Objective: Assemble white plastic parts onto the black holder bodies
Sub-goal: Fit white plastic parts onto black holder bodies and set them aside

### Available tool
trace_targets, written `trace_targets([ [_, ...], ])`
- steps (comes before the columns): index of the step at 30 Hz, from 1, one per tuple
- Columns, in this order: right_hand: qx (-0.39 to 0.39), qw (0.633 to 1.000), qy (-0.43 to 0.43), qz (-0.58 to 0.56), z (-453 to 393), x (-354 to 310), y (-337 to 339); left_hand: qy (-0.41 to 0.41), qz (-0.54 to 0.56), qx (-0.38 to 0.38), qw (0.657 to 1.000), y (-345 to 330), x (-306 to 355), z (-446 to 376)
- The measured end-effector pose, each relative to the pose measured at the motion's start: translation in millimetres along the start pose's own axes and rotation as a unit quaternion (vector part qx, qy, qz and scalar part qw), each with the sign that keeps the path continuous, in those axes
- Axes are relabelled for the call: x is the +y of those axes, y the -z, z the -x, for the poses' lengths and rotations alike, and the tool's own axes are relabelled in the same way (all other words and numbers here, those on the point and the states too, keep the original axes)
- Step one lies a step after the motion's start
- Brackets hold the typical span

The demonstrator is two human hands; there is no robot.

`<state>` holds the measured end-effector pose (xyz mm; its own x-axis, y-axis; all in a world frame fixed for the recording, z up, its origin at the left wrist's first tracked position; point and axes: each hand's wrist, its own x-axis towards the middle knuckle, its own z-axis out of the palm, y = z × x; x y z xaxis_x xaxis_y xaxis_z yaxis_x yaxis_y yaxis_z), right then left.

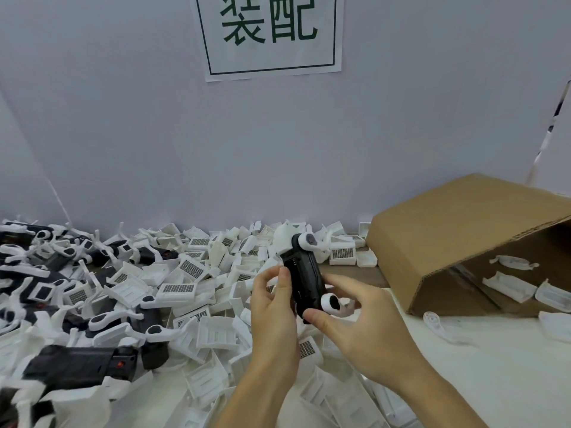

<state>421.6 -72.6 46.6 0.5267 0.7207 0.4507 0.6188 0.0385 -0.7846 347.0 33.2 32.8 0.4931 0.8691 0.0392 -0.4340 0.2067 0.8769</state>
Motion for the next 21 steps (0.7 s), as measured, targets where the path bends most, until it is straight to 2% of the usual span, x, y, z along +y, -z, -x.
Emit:
trace_targets([
  [4, 0.033, 0.994, 0.012, 0.106, -1, 1, -3, 0.019, 0.015, -0.043, 0.999, -4, 0, 3],
  [7, 0.010, 0.991, 0.033, 0.133, -1, 2, -1, 0.013, -0.025, -0.048, 0.998, -5, -1, 3],
  [10, -0.003, 0.986, 0.092, 0.136, 1, 0, 2, 0.028, -0.013, -0.041, 0.999, 0, 1, 1],
  [13, 0.025, 0.990, 0.102, 0.090, 3, -1, 4, 0.040, 0.006, -0.017, 0.999, 4, 3, -2],
  [18, 0.111, 0.990, 0.081, -0.032, 0, 1, 5, 0.105, 0.075, -0.008, 0.992, 6, 5, -2],
  [21, 0.065, 0.989, -0.001, -0.133, -1, 6, 6, 0.107, 0.118, -0.041, 0.986, 6, 7, 1],
])
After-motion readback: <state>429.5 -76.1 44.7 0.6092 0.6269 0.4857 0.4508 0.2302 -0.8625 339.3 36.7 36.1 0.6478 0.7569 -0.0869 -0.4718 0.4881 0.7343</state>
